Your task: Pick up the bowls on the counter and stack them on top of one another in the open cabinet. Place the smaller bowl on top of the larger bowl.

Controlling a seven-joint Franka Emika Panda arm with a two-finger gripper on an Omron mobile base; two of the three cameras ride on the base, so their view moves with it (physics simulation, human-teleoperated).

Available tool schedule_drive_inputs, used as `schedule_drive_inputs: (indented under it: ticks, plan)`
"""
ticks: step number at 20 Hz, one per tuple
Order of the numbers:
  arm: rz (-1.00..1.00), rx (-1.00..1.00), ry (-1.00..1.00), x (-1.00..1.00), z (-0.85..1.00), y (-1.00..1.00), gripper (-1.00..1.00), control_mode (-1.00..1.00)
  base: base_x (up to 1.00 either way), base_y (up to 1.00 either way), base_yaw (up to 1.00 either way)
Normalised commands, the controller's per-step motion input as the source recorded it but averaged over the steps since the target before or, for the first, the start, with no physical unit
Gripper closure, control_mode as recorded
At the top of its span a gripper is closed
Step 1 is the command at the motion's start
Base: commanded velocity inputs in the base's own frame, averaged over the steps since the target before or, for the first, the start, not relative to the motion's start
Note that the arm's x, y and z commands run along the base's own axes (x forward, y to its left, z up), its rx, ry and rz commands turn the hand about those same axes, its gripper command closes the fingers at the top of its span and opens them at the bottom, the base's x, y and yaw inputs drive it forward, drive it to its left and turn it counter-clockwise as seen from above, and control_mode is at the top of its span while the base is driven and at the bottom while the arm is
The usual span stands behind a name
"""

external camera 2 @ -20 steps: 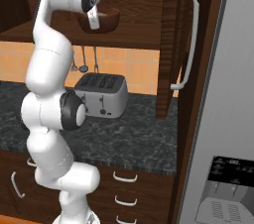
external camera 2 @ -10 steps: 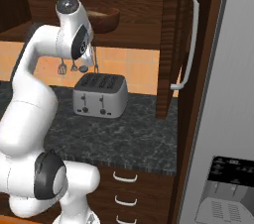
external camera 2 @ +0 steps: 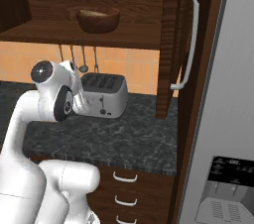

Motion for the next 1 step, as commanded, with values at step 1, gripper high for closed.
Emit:
schedule_drive_inputs:
  ticks: [1]
  plan:
    - [0.0, 0.02, -0.6, -1.0, -0.33, -0.59, -1.0, -1.0, 0.0, 0.0, 0.0]
